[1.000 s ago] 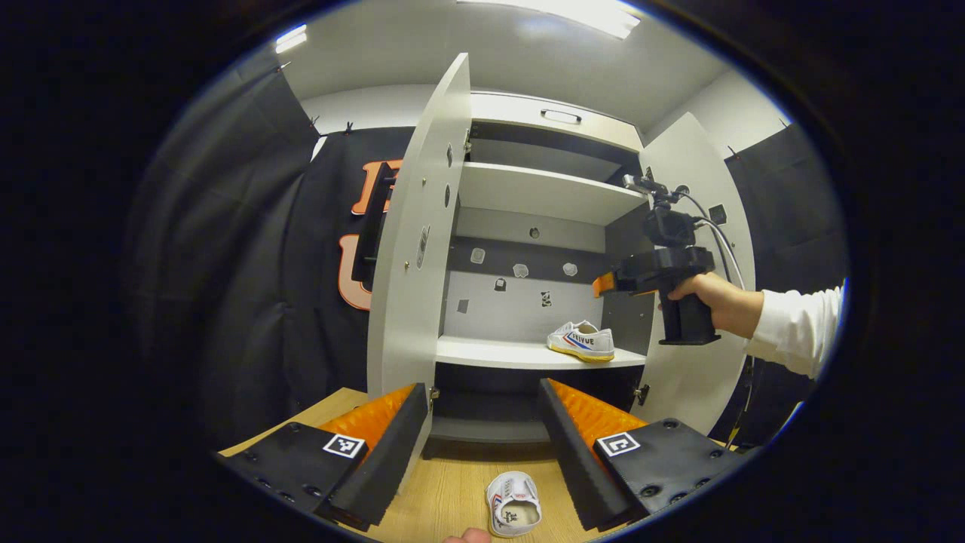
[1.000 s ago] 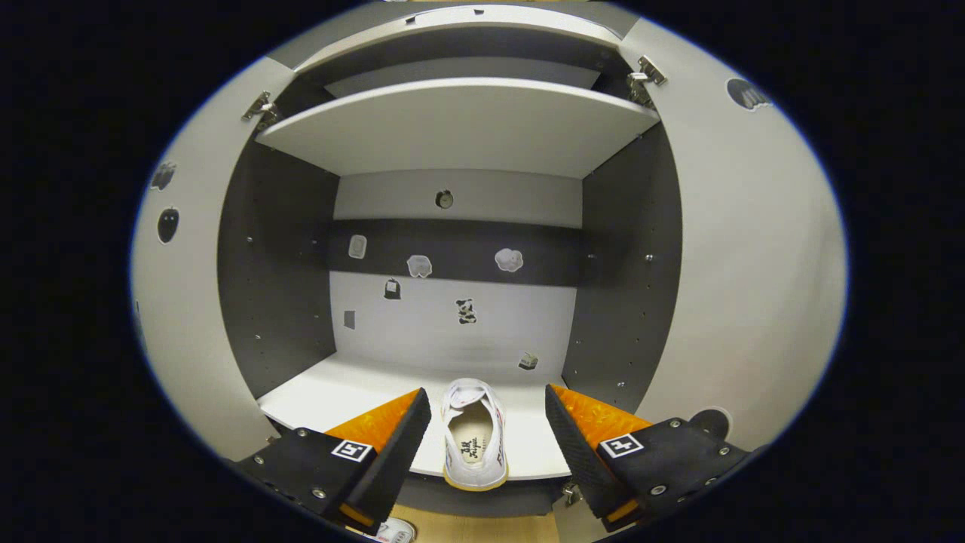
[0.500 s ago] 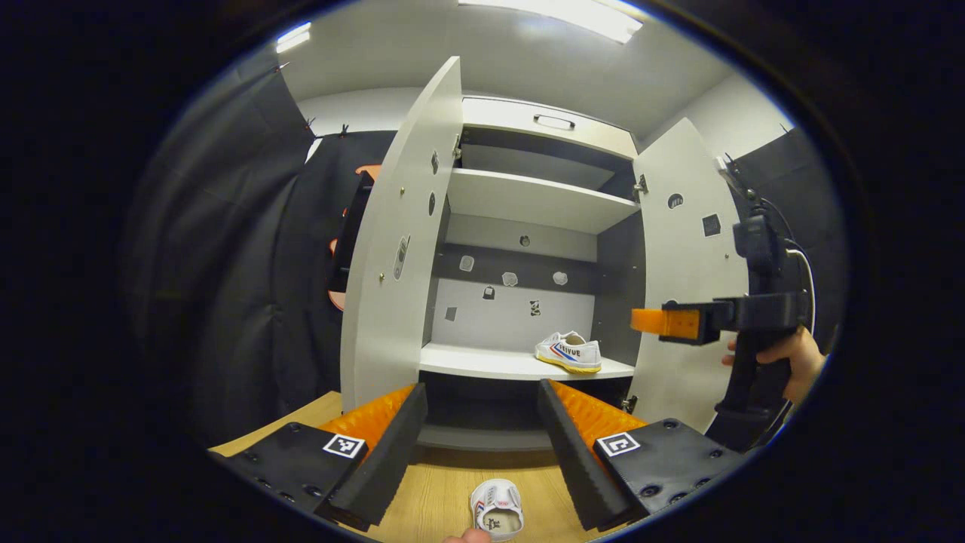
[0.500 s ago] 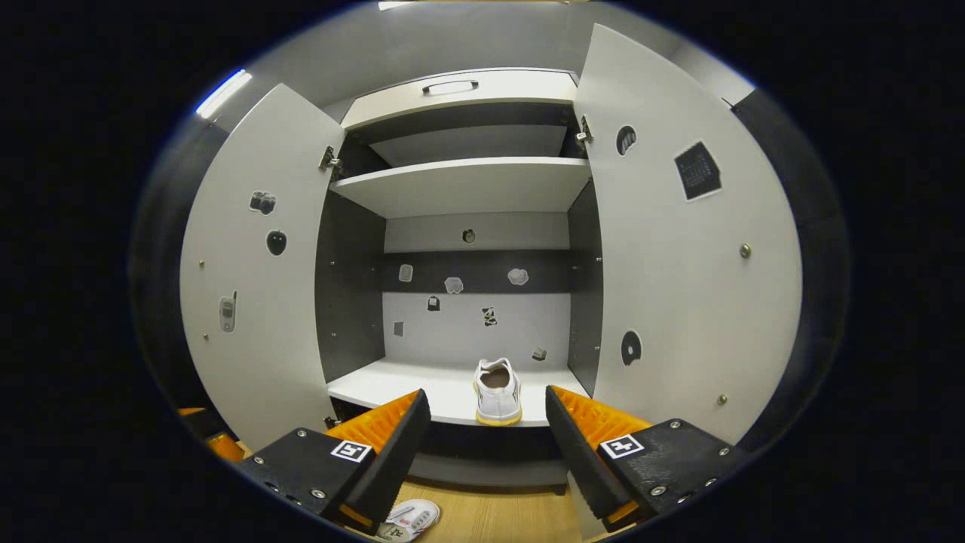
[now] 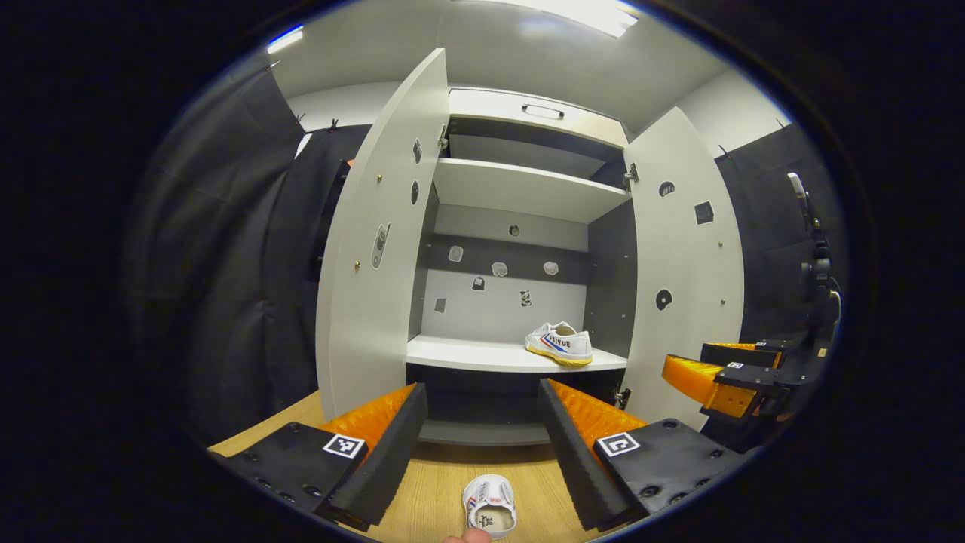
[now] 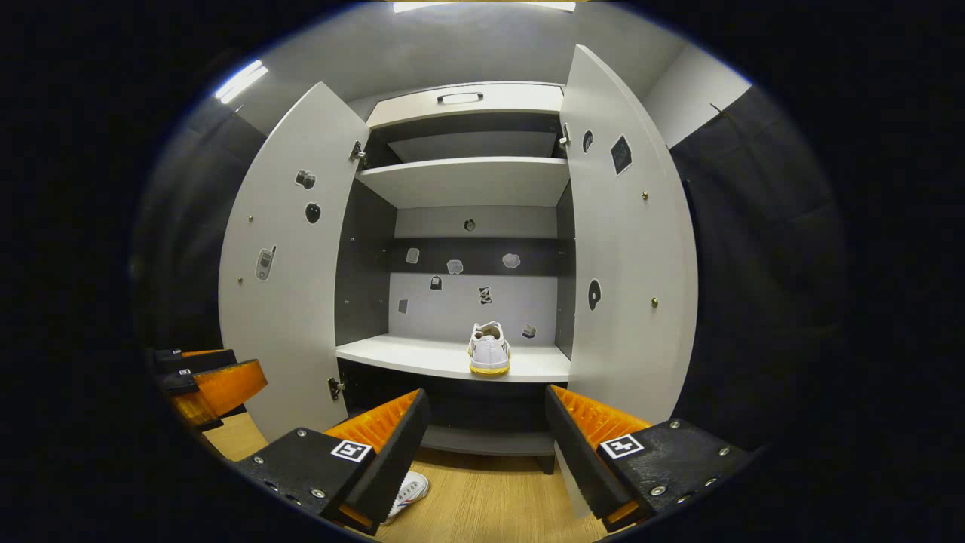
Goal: Grab one shoe with the right hand and put it into the shoe cabinet, grab the other shoe with the left hand and put it into the shoe cabinet; then close the right door with the right hand and the left door with the left hand.
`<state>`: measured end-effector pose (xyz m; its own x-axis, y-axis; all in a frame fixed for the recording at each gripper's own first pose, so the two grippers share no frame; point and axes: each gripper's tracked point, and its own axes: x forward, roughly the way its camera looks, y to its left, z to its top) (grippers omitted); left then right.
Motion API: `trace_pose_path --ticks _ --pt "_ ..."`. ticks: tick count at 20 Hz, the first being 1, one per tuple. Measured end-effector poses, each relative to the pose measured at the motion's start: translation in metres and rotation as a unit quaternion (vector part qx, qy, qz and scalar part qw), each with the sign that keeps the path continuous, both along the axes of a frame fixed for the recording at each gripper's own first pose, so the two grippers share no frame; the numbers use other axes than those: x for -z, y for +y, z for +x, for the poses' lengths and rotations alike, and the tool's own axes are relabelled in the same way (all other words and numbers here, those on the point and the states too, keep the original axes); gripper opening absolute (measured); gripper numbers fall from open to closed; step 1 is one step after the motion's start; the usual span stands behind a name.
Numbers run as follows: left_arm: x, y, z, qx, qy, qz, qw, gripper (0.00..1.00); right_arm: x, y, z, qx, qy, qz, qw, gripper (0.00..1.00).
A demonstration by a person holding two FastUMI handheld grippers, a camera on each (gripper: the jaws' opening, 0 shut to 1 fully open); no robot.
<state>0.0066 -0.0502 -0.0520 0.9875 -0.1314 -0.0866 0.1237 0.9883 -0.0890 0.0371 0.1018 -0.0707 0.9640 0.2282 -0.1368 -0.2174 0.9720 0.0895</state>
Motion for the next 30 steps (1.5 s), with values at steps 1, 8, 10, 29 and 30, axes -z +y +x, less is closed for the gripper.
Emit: trace_pose_path --ticks 1,8,10,29,30 --pt "0.009 -0.005 0.003 0.016 0.016 0.000 1.000 0.94 0.000 -0.003 -0.004 0.004 -0.002 0.000 1.000 0.94" --pt "0.164 -0.030 -0.005 0.126 0.201 0.006 0.971 0.96 0.003 -0.018 -0.028 0.011 -0.008 0.007 1.000 0.94" --pt "0.219 -0.022 -0.011 0.117 0.255 0.021 0.960 0.97 0.005 -0.026 -0.032 0.020 -0.006 0.010 1.000 0.94" --pt "0.400 -0.014 0.046 0.081 0.358 0.089 0.926 0.99 0.011 -0.087 -0.045 0.106 0.011 0.014 0.994 0.94" --pt "0.401 -0.013 0.045 0.077 0.359 0.083 0.927 0.98 0.011 -0.090 -0.046 0.108 0.011 0.013 0.994 0.94"
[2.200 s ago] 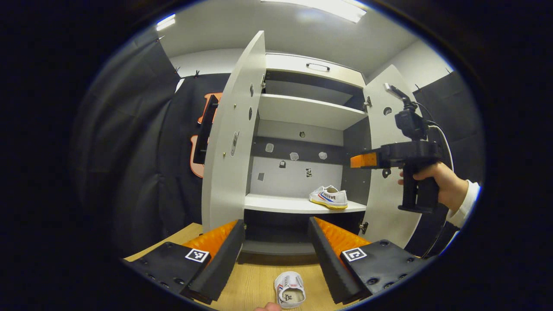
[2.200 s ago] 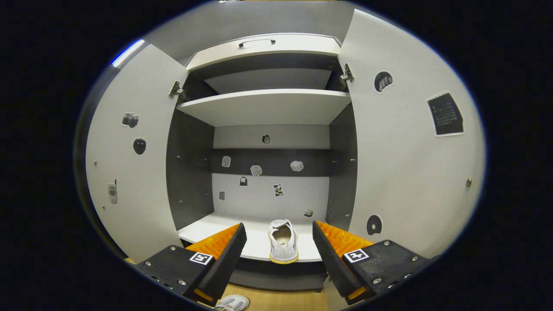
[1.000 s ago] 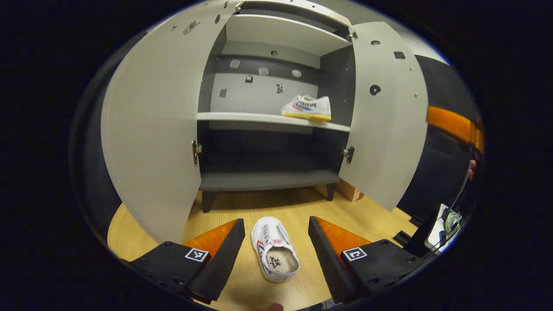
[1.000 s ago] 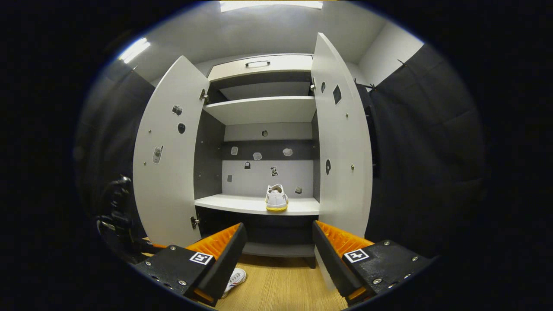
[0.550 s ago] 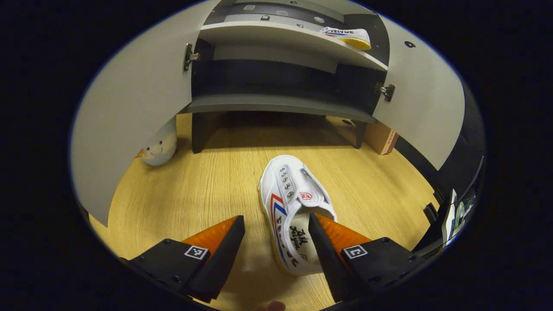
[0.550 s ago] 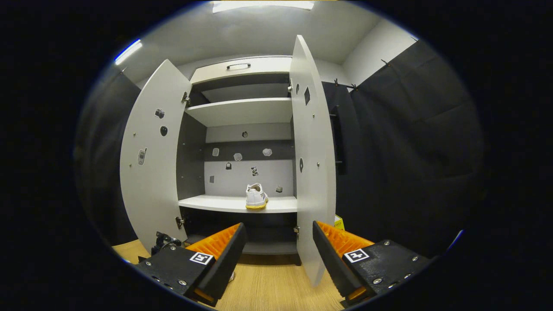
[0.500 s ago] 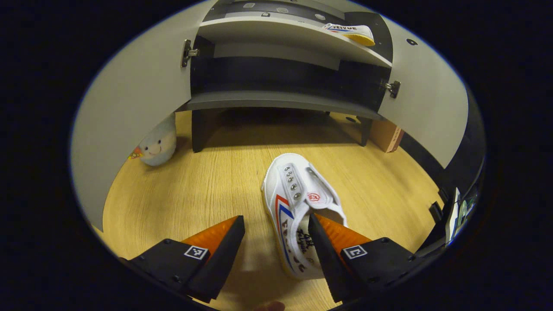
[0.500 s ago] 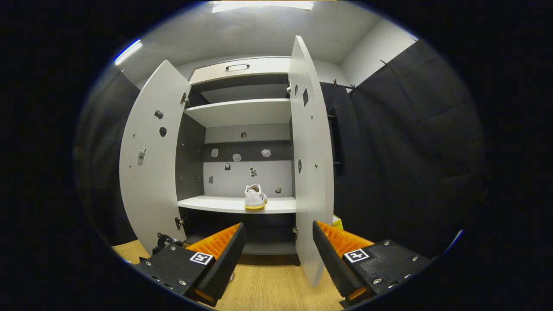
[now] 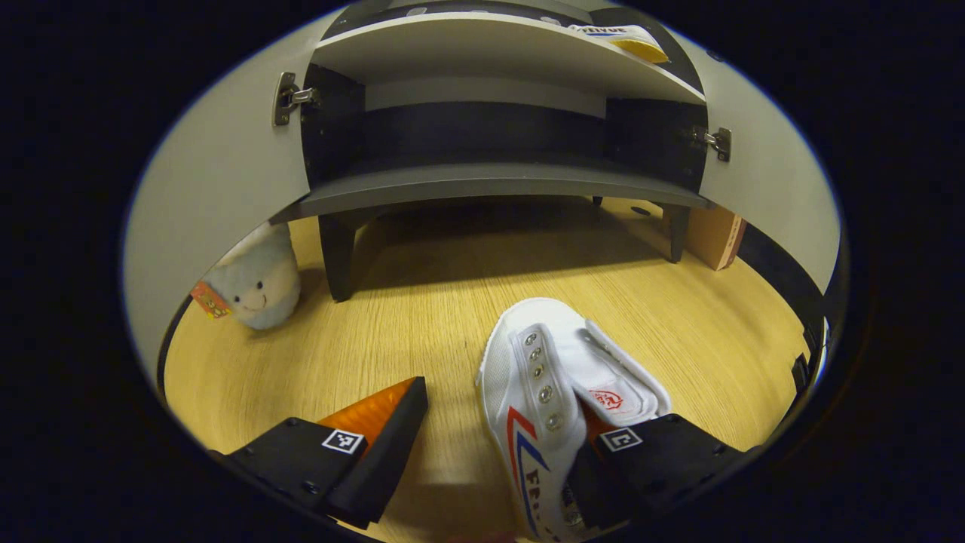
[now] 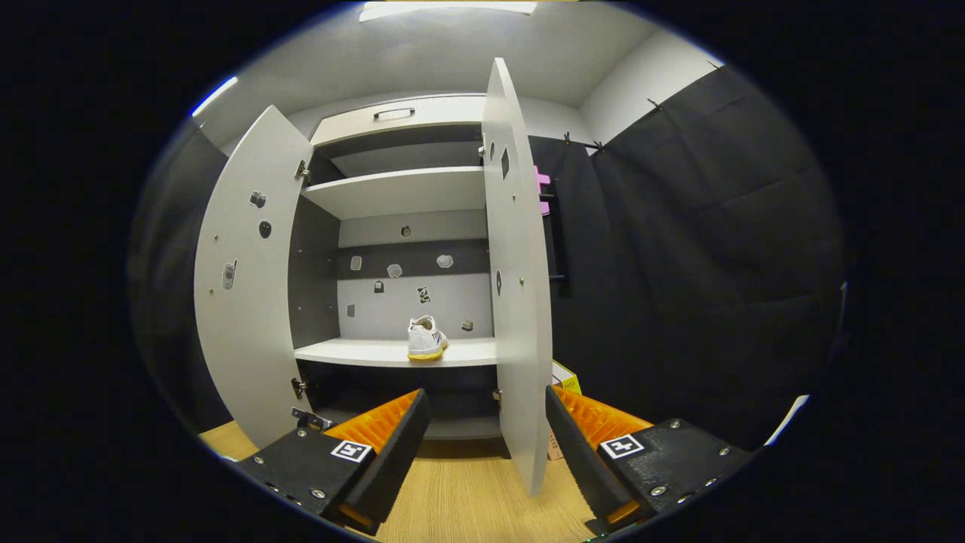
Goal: Grab one shoe with the right hand and put it into the shoe cabinet, grab the other shoe with the left hand and put it into the shoe cabinet; then close the right door with the right hand and the left door with the left hand.
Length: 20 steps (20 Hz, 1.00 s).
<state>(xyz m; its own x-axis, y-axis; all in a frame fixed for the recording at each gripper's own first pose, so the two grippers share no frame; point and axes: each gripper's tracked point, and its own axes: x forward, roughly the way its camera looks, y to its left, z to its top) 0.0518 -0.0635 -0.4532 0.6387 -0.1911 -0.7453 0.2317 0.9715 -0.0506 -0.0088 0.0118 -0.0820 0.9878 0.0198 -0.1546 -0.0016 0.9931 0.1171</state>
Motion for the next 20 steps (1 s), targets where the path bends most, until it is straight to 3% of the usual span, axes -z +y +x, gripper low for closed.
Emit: trace_pose_path --ticks 1,3,6,7,8,9,12,16,20 --pt "-0.001 -0.002 -0.002 -0.005 0.001 -0.010 1.000 0.99 0.000 -0.002 0.000 0.001 0.000 -0.001 1.000 0.94" --pt "-0.007 -0.015 -0.004 -0.005 -0.001 -0.049 0.999 0.79 0.001 -0.002 -0.001 0.000 0.002 -0.001 1.000 0.94" --pt "-0.015 -0.003 -0.007 -0.024 -0.014 -0.023 0.999 0.24 -0.001 -0.002 -0.001 -0.005 0.001 0.001 1.000 0.94" --pt "-0.023 -0.004 -0.010 -0.026 -0.019 -0.029 0.999 0.19 -0.002 -0.002 -0.001 -0.006 -0.001 0.000 1.000 0.94" --pt "-0.035 -0.003 -0.012 -0.025 -0.030 -0.030 0.999 0.20 -0.004 -0.002 -0.001 -0.008 -0.002 0.000 1.000 0.94" --pt "-0.052 0.000 -0.014 -0.030 -0.047 -0.032 0.998 0.13 -0.004 -0.001 -0.001 -0.010 -0.004 0.000 1.000 0.94" --pt "-0.132 0.006 -0.015 -0.062 -0.101 -0.034 0.992 0.13 -0.003 0.004 0.001 -0.018 -0.004 0.006 1.000 0.94" --pt "-0.260 0.022 -0.002 -0.129 -0.184 -0.024 0.974 0.13 0.000 0.013 0.001 -0.031 0.000 0.015 0.999 0.94" --pt "-0.362 0.015 0.041 -0.127 -0.233 -0.046 0.963 0.13 -0.002 0.023 -0.002 -0.046 -0.002 0.022 0.999 0.94"
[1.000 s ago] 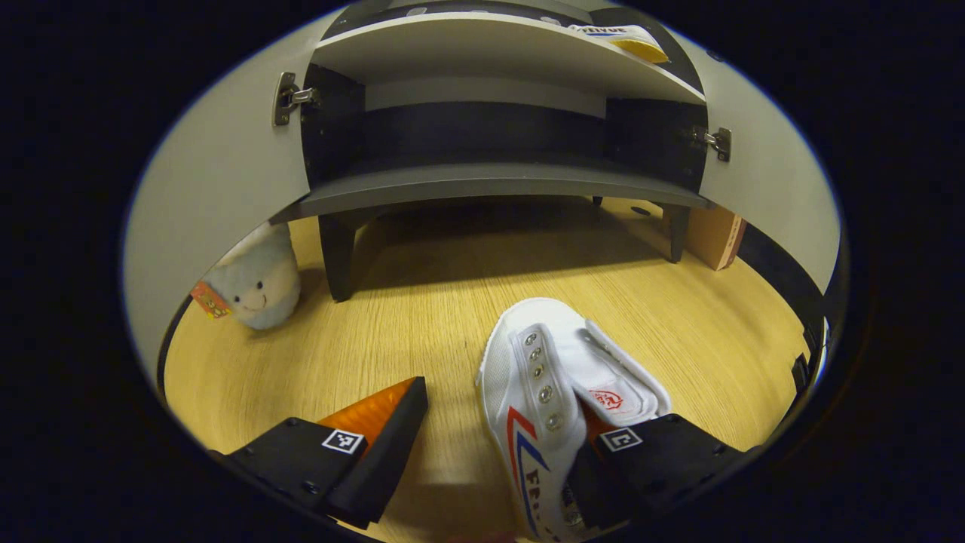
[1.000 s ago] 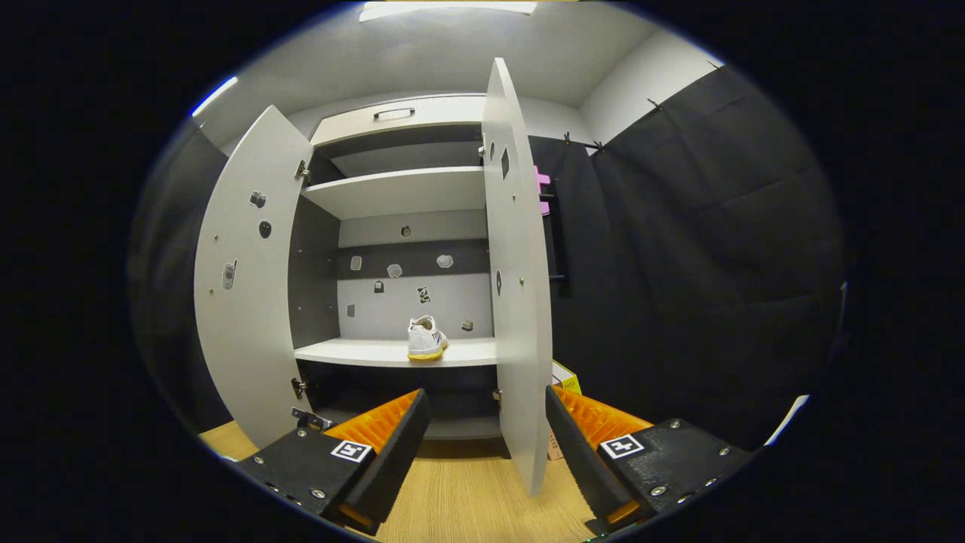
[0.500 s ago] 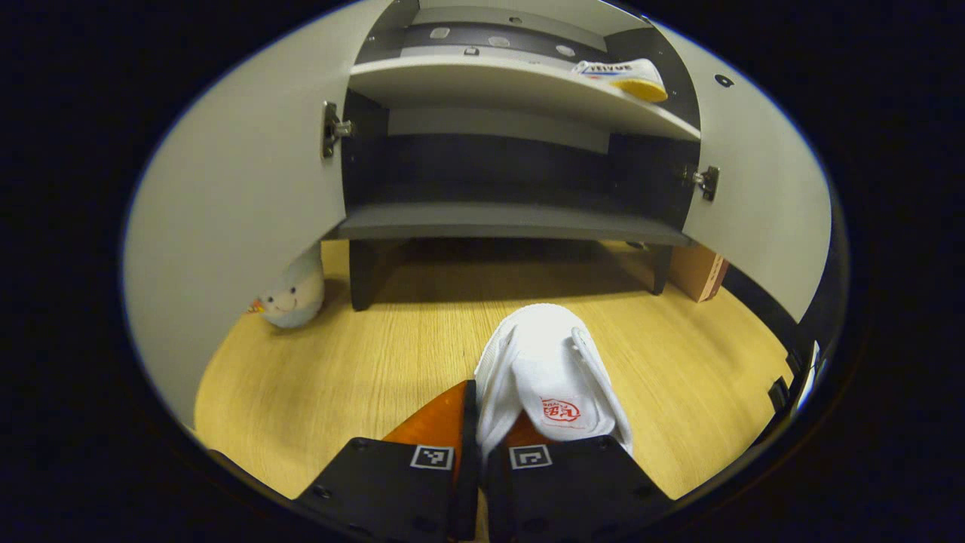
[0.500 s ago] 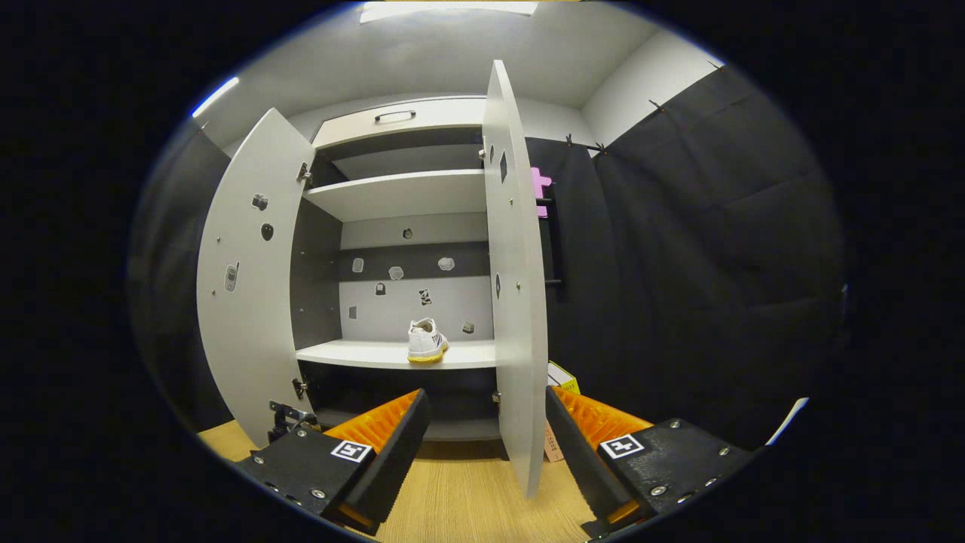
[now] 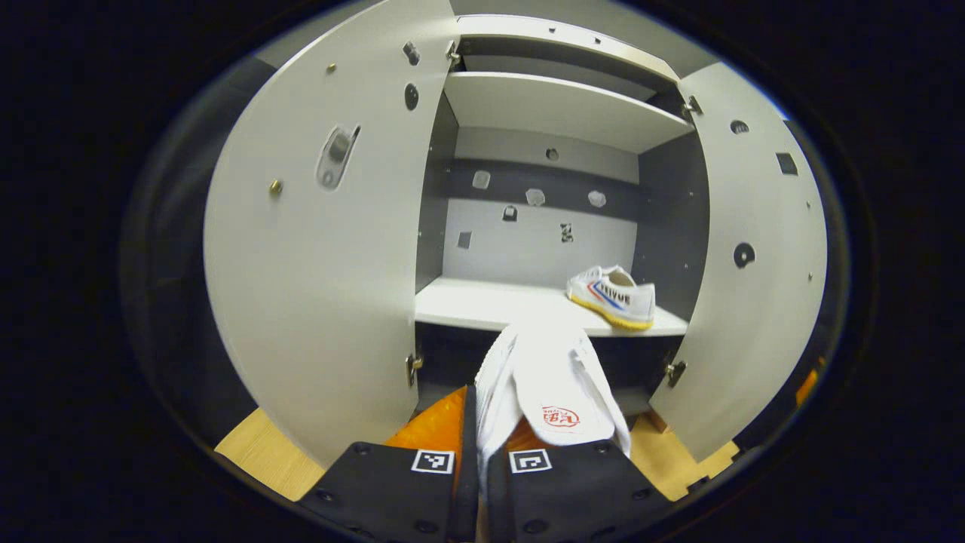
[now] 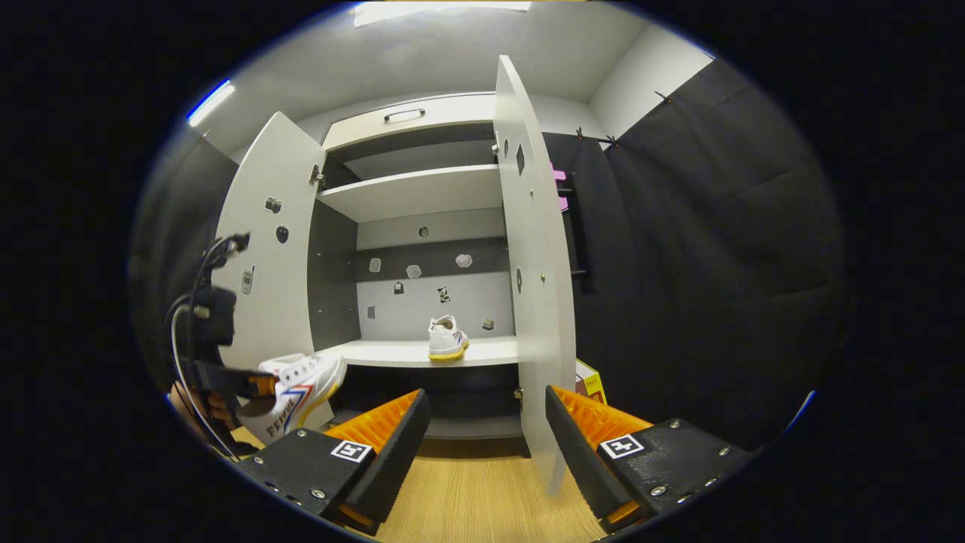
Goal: Grab one shoe with the right hand and put it into the shoe cabinet, grab the other shoe with the left hand and put it into the shoe cabinet; then close the right door with the right hand and the left door with the left hand.
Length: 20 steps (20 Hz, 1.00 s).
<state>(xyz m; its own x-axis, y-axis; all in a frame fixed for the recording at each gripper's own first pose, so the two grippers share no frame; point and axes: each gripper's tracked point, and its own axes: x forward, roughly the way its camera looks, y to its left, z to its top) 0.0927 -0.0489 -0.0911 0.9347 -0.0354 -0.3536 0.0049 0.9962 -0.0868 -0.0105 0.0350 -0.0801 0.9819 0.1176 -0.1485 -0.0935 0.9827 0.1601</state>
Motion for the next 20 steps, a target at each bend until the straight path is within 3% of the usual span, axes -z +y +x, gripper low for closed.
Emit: trace_pose_path --ticks 5,7,10,14,18,20 --pt "-0.034 -0.021 0.108 0.026 -0.010 0.035 0.999 0.12 -0.007 -0.001 -0.002 0.003 -0.010 0.006 1.000 0.94" --pt "-0.025 -0.033 0.149 0.032 0.011 0.046 0.998 0.13 -0.003 -0.007 -0.004 0.012 -0.005 0.009 1.000 0.94" --pt "0.007 -0.055 0.203 0.034 0.065 0.023 0.997 0.12 0.000 -0.022 -0.005 0.036 0.001 0.006 0.999 0.94" --pt "0.057 -0.049 0.239 0.007 0.121 0.047 0.992 0.12 -0.002 -0.046 -0.008 0.067 -0.001 0.008 0.998 0.94" --pt "0.086 -0.037 0.244 -0.016 0.154 0.045 0.987 0.13 0.001 -0.068 -0.010 0.093 0.001 0.004 0.996 0.98" --pt "0.093 -0.031 0.244 -0.021 0.161 0.045 0.986 0.12 0.003 -0.072 -0.010 0.098 0.005 0.008 0.995 0.93"
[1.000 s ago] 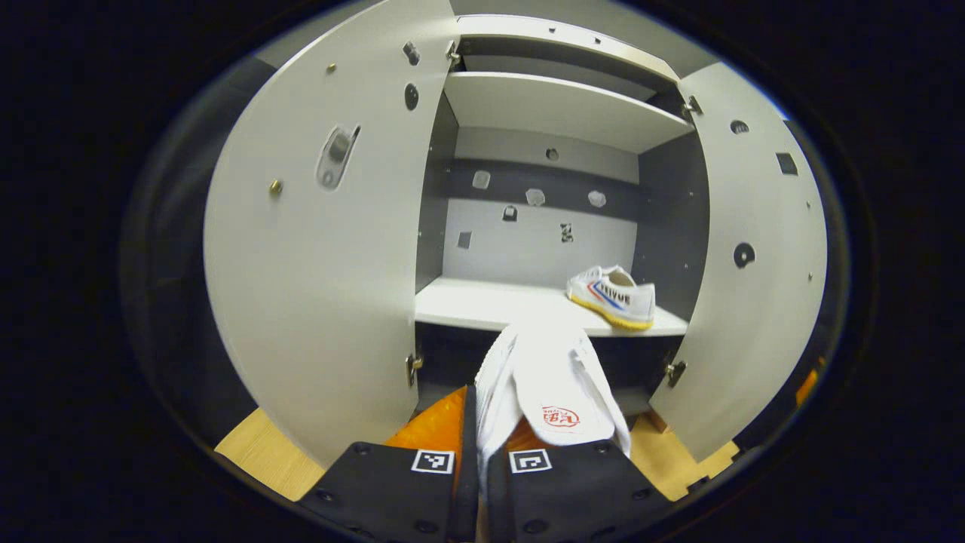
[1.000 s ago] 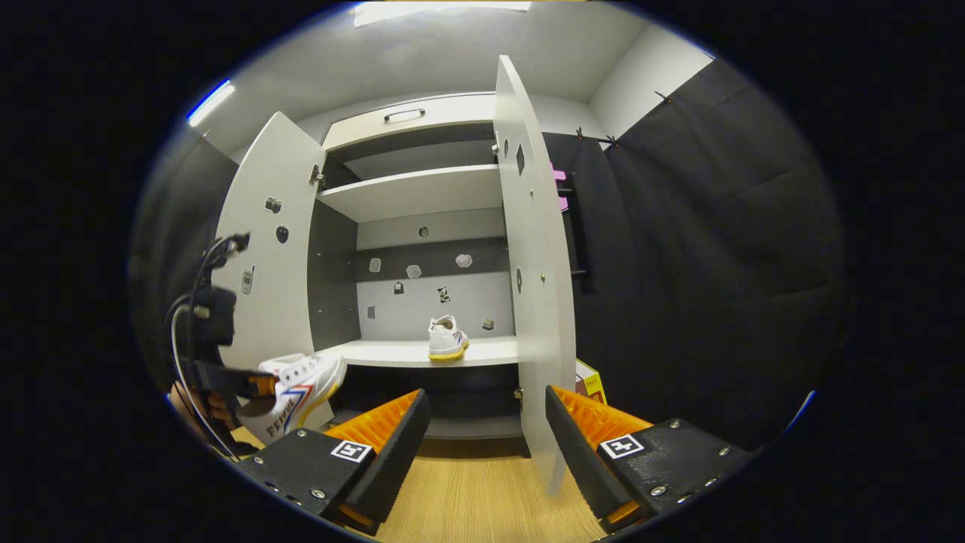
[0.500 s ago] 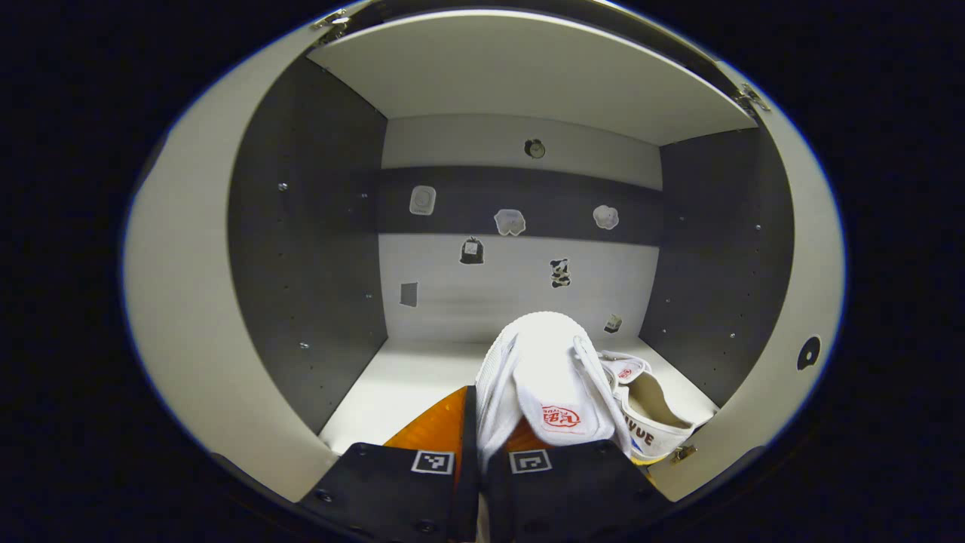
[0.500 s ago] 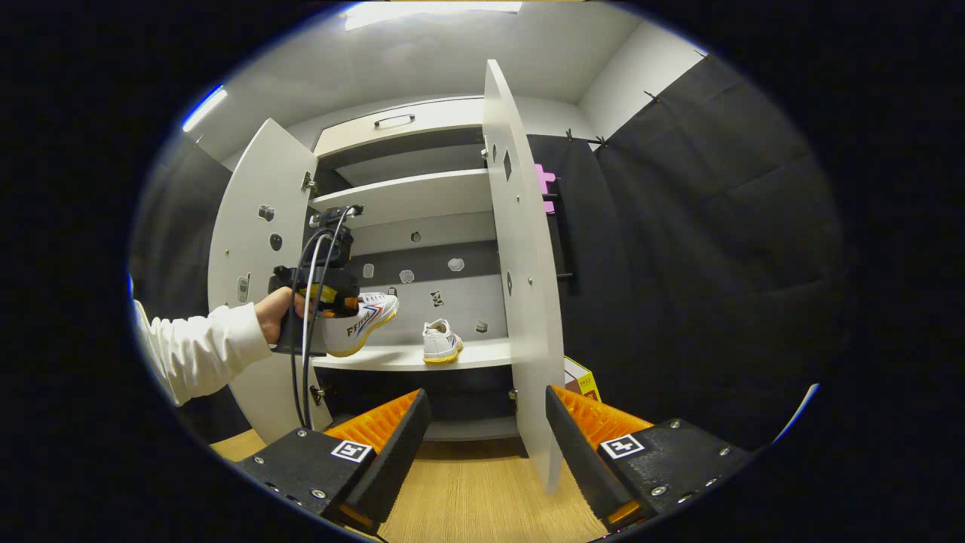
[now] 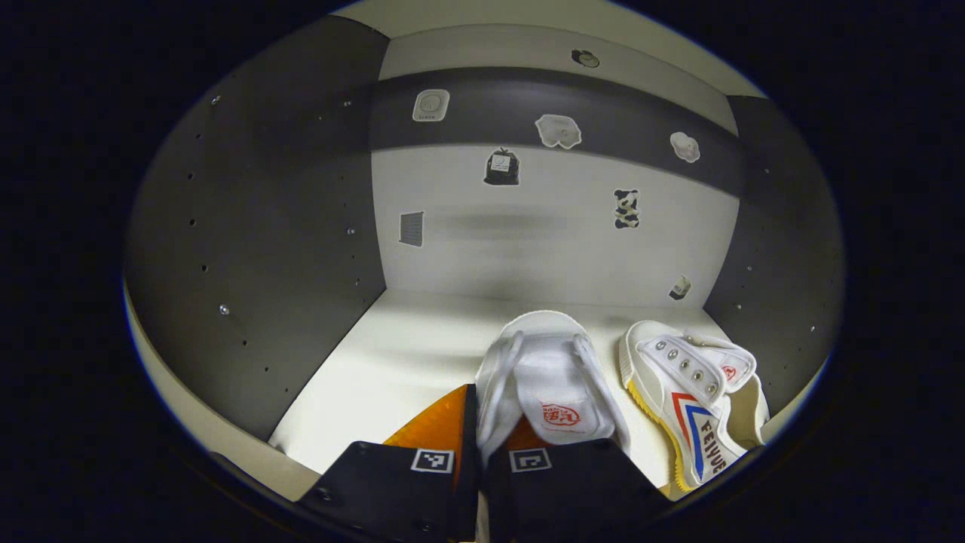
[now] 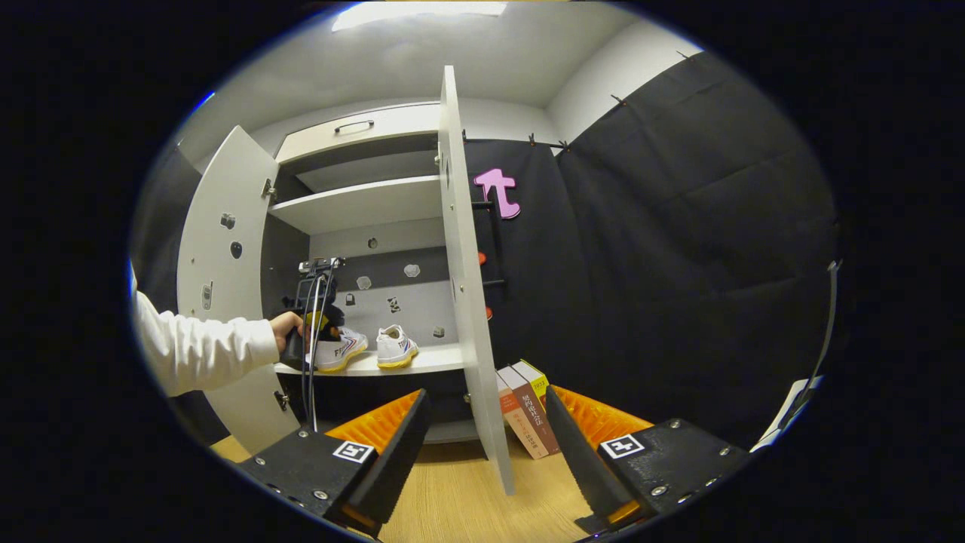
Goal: Grab one shoe with the right hand and put it into the shoe cabinet, grab the other shoe with the left hand and put it into the shoe cabinet; then close the right door with the right hand and the left door with the left hand.
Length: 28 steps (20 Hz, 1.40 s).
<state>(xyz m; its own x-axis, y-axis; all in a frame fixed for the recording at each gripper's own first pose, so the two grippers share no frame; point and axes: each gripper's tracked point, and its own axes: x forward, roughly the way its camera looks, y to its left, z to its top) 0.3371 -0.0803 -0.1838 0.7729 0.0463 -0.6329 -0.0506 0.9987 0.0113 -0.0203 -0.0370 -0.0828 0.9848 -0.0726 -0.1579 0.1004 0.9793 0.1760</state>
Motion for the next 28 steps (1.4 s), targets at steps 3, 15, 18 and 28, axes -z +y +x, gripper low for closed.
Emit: trace_pose_path --ticks 3,15,18,28 --pt "0.001 0.001 0.002 0.001 0.001 -0.003 1.000 0.12 0.002 0.001 0.003 -0.001 0.003 0.003 1.000 0.93" --pt "-0.009 0.007 -0.006 0.006 0.003 0.004 1.000 0.76 0.001 0.007 -0.005 -0.011 0.009 0.000 1.000 0.93" --pt "-0.023 0.009 -0.020 0.016 -0.013 -0.002 1.000 0.98 -0.002 0.009 -0.007 -0.014 0.007 0.009 1.000 0.93" --pt "-0.149 -0.002 -0.114 0.093 -0.167 -0.024 0.981 0.98 -0.005 0.045 -0.004 -0.073 0.007 0.012 0.997 0.93"
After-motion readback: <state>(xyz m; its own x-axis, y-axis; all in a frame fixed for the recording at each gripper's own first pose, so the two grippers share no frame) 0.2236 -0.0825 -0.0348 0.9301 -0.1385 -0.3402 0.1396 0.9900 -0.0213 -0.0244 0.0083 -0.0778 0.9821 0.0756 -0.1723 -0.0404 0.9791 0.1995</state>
